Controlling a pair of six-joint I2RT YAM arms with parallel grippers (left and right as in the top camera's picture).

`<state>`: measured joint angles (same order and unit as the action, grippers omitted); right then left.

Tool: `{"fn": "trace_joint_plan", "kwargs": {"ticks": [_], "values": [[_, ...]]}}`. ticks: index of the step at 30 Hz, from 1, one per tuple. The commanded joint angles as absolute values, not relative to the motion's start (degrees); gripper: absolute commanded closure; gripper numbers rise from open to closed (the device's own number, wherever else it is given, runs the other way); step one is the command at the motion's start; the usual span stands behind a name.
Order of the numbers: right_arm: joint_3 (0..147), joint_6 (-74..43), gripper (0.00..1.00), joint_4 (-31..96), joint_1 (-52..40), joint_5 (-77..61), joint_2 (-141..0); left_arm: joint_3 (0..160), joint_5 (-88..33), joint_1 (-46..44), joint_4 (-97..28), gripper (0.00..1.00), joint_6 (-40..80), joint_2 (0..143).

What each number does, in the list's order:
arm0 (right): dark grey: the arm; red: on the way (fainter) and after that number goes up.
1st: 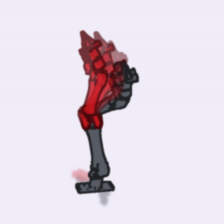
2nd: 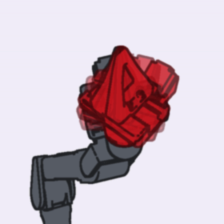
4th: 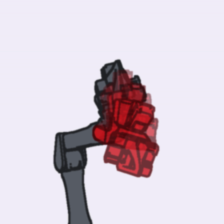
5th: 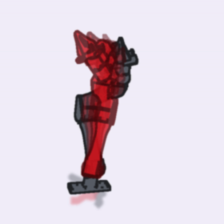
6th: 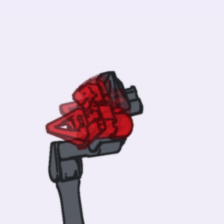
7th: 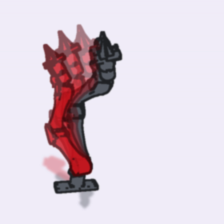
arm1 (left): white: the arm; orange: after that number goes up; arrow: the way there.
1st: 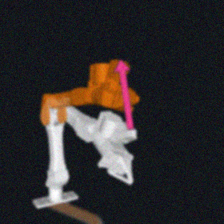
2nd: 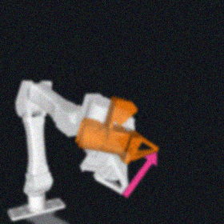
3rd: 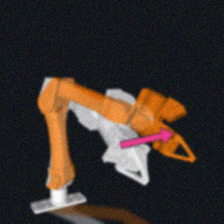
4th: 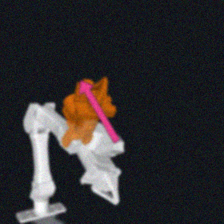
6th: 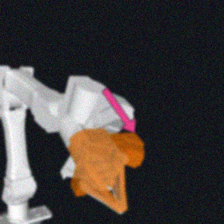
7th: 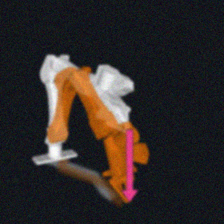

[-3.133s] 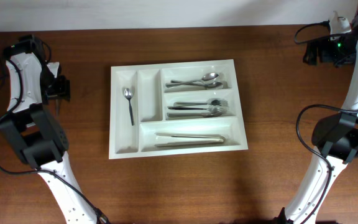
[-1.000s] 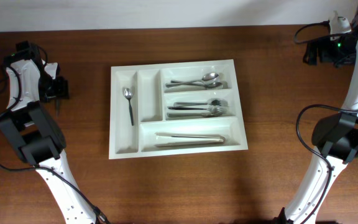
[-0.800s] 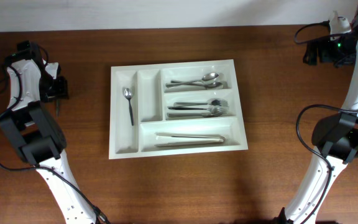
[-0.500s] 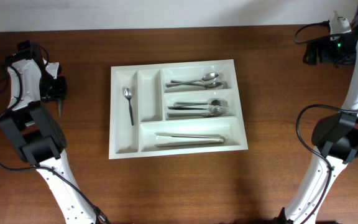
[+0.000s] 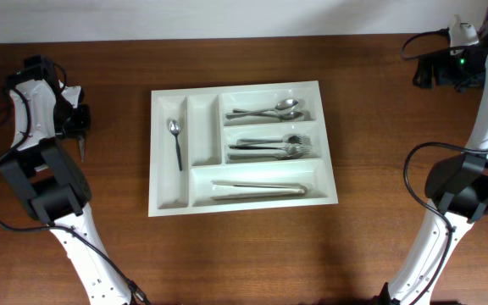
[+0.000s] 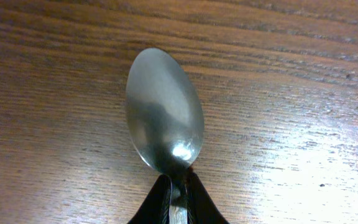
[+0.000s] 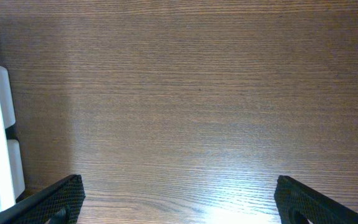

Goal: Pack container

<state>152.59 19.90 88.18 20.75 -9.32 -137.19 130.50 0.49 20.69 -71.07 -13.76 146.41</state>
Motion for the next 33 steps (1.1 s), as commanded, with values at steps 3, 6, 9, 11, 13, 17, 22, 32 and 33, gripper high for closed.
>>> {"fn": "trace_joint_plan", "kwargs": {"ticks": [3, 6, 9, 11, 13, 17, 22, 32, 33], "values": [[152.29, 19.81, 0.01, 88.01, 21.04, -9.21, -136.35, 138.28, 0.16, 20.6, -74.87, 0.98, -13.78, 147.33], [152.29, 19.81, 0.01, 88.01, 21.04, -9.21, -136.35, 143.68, -2.87, 20.6, -79.0, 0.98, -13.78, 147.33], [152.29, 19.81, 0.01, 88.01, 21.04, -9.21, -136.35, 148.9, -7.49, 20.49, -83.22, 0.98, -13.78, 147.33], [152.29, 19.81, 0.01, 88.01, 21.04, -9.21, -136.35, 151.55, -9.76, 20.18, -85.86, 0.98, -13.76, 147.33], [152.29, 19.81, 0.01, 88.01, 21.04, -9.21, -136.35, 153.91, -11.49, 19.42, -88.82, 0.98, -13.74, 147.33], [152.29, 19.81, 0.01, 88.01, 21.04, -9.21, -136.35, 156.44, -11.64, 17.54, -92.71, 0.98, -13.63, 147.33], [152.29, 19.81, 0.01, 88.01, 21.04, -9.21, -136.35, 156.77, -10.04, 15.33, -93.73, 0.98, -13.58, 147.33], [152.29, 19.81, 0.01, 88.01, 21.04, -9.21, -136.35, 156.64, -4.23, 15.55, -87.61, 0.64, 0.67, 148.2], [152.29, 19.81, 0.01, 88.01, 21.04, -9.21, -136.35, 156.64, -4.19, 15.73, -87.13, 0.61, 2.61, 148.35]]}}
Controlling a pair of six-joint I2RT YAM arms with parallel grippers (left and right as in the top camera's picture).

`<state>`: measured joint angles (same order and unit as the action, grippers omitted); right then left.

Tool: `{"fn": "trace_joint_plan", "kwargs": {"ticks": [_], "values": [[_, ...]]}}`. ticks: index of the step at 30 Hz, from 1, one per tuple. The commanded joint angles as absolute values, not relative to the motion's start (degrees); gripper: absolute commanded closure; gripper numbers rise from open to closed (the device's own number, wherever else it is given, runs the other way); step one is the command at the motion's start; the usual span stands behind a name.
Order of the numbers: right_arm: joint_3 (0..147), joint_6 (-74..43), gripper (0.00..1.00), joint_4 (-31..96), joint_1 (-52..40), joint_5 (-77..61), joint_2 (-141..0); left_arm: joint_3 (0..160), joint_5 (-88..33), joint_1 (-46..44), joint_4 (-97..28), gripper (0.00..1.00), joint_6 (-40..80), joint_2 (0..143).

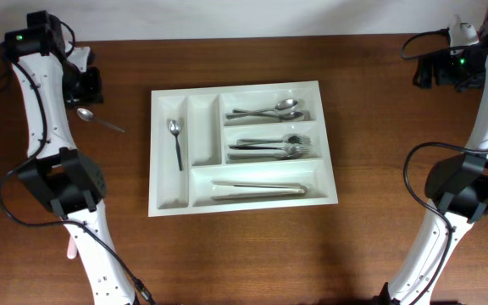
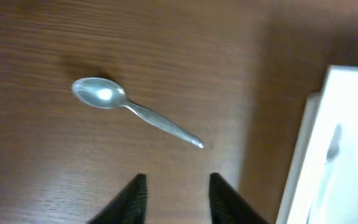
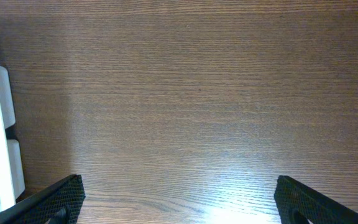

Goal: Pack container

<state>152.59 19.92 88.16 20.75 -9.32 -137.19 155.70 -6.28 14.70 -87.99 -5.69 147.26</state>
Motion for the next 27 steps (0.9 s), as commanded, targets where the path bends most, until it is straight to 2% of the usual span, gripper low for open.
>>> {"fn": "trace_joint_plan", "kwargs": {"ticks": [1, 7, 17, 27], "values": [[152.29, 19.81, 0.01, 88.01, 21.04, -9.21, -136.35, 156.64, -4.16, 16.03, -86.65, 0.61, 5.1, 148.77], [152.29, 19.81, 0.01, 88.01, 21.04, -9.21, -136.35, 156.64, -4.12, 17.06, -85.82, 0.61, 17.15, 152.62], [152.29, 19.81, 0.01, 88.01, 21.04, -9.21, -136.35, 156.64, -4.03, 17.82, -82.21, 0.59, 28.49, 155.89], [152.29, 19.81, 0.01, 88.01, 21.04, -9.21, -136.35, 156.64, -3.16, 18.63, -80.99, 0.59, 30.44, 155.89]]}}
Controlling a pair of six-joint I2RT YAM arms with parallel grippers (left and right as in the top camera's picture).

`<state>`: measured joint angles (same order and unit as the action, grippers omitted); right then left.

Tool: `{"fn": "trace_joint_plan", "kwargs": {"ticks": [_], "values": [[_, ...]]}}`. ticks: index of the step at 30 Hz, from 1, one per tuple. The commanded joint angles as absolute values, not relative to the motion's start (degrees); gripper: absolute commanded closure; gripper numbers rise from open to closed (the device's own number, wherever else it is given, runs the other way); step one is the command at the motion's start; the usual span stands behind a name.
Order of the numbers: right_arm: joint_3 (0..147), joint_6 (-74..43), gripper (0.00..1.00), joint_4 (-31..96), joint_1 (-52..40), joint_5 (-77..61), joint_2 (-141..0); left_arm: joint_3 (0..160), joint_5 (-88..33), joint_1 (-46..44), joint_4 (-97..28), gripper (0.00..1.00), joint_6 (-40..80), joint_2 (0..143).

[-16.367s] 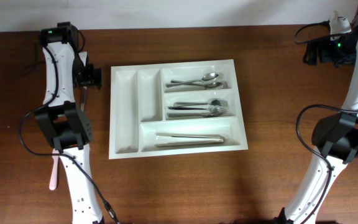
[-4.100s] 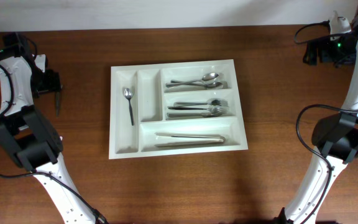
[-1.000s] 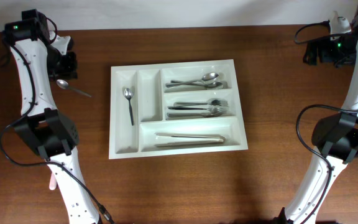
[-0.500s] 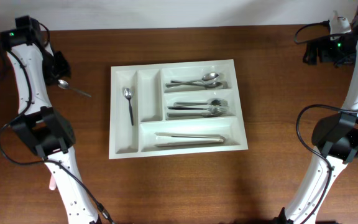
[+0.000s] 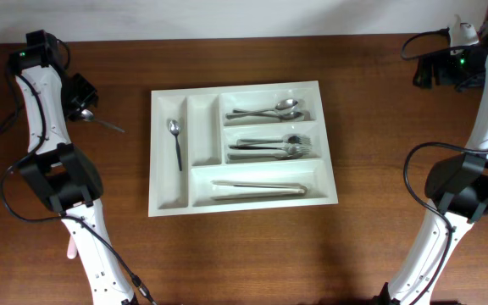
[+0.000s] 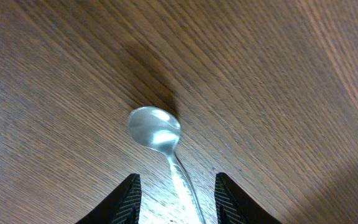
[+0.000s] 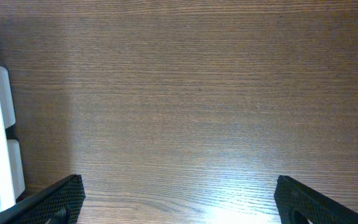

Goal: Pack container

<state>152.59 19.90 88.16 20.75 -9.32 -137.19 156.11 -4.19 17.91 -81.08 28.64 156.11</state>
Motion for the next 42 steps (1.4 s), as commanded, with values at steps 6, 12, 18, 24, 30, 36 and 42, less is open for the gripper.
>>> {"fn": "trace_joint_plan", "kwargs": {"ticks": [6, 12, 18, 24, 30, 36, 42], "values": [[152.29, 19.81, 0.01, 88.01, 21.04, -9.21, -136.35, 156.64, -1.48, 19.94, -81.03, 0.59, 30.61, 155.89], [152.29, 19.81, 0.01, 88.01, 21.04, -9.21, -136.35, 156.62, -1.48, 21.21, -80.95, 0.59, 30.52, 155.94], [152.29, 19.81, 0.01, 88.01, 21.04, -9.21, -136.35, 156.64, -2.59, 21.43, -78.28, 0.59, 27.42, 156.83], [152.29, 19.81, 0.01, 88.01, 21.04, -9.21, -136.35, 156.62, -6.66, 21.52, -75.79, 0.59, 26.63, 158.52], [152.29, 19.81, 0.01, 88.01, 21.04, -9.21, -136.35, 156.62, -8.16, 21.54, -75.13, 0.6, 25.82, 160.18], [152.29, 19.81, 0.01, 88.01, 21.04, -9.21, -136.35, 156.59, -8.16, 21.54, -75.16, 0.6, 25.67, 160.4], [152.29, 19.81, 0.01, 88.01, 21.04, -9.21, -136.35, 156.59, -8.16, 21.54, -75.16, 0.59, 24.73, 160.4]]}}
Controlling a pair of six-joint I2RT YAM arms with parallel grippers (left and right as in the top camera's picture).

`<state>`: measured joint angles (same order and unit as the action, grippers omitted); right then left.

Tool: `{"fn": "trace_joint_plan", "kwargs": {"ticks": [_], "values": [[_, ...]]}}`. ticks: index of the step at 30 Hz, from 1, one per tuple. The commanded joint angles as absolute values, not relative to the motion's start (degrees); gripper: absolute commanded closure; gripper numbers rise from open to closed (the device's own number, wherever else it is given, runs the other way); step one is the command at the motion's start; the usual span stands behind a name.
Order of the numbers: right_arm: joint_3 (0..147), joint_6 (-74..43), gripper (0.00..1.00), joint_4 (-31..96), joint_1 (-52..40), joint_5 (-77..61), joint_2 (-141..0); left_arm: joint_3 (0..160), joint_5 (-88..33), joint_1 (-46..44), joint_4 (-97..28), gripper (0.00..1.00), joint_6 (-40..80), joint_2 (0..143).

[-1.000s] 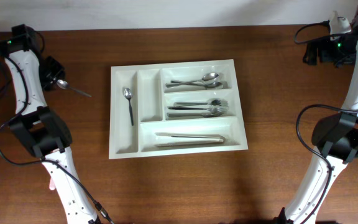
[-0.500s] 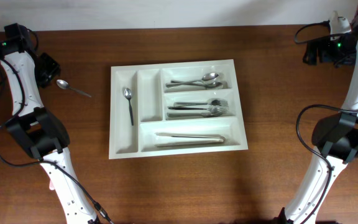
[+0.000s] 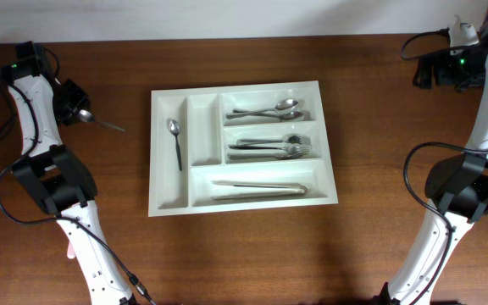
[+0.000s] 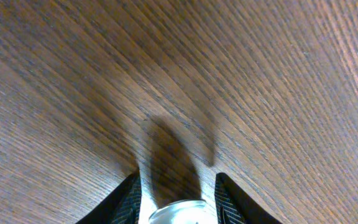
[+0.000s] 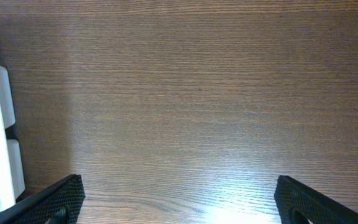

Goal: Pack container

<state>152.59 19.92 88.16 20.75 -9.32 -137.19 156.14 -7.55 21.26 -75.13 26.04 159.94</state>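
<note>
A loose steel spoon (image 3: 106, 124) lies on the brown table, left of the white cutlery tray (image 3: 244, 86). Its bowl points left and its handle points toward the tray. My left gripper (image 3: 77, 114) stands open right over that bowl. In the left wrist view the rim of the spoon's bowl (image 4: 178, 213) shows at the bottom edge between the two black fingers (image 4: 127, 202), which are apart from it on both sides. At the far right back, my right gripper (image 3: 429, 73) is open over bare wood (image 5: 179, 186) and holds nothing.
The tray holds a small spoon (image 3: 176, 140) in its left slot, spoons (image 3: 269, 110) at top right, forks (image 3: 274, 148) below them and long pieces (image 3: 257, 189) in the front slot. The tray's edge shows left in the right wrist view.
My left gripper has come down and slightly left over the spoon. The bowl, which lay ahead of the open fingers, now sits between them at the frame's bottom edge. The spoon and right arm have not moved.
My left gripper was shut on the spoon's handle at the table's left side. Then the spoon lay loose on the wood left of the tray with the gripper open behind it. Then the gripper was above the bowl, and now it straddles the bowl, still open.
</note>
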Motion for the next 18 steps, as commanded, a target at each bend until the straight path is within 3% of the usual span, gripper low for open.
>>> {"fn": "trace_joint_plan", "kwargs": {"ticks": [1, 12, 16, 18], "values": [[152.29, 19.81, 0.01, 88.01, 21.04, -9.21, -136.35, 156.59, -8.16, 21.54, -75.16, 0.6, 24.73, 160.4], [152.29, 19.81, 0.01, 88.01, 21.04, -9.21, -136.35, 156.59, -8.23, 21.54, -75.2, 0.75, 24.1, 160.4], [152.29, 19.81, 0.01, 88.01, 21.04, -9.21, -136.35, 156.59, -8.49, 21.54, -75.22, 0.87, 24.08, 160.4], [152.29, 19.81, 0.02, 88.01, 21.04, -9.21, -136.35, 156.59, -9.63, 21.54, -75.16, 0.89, 23.88, 160.4]]}}
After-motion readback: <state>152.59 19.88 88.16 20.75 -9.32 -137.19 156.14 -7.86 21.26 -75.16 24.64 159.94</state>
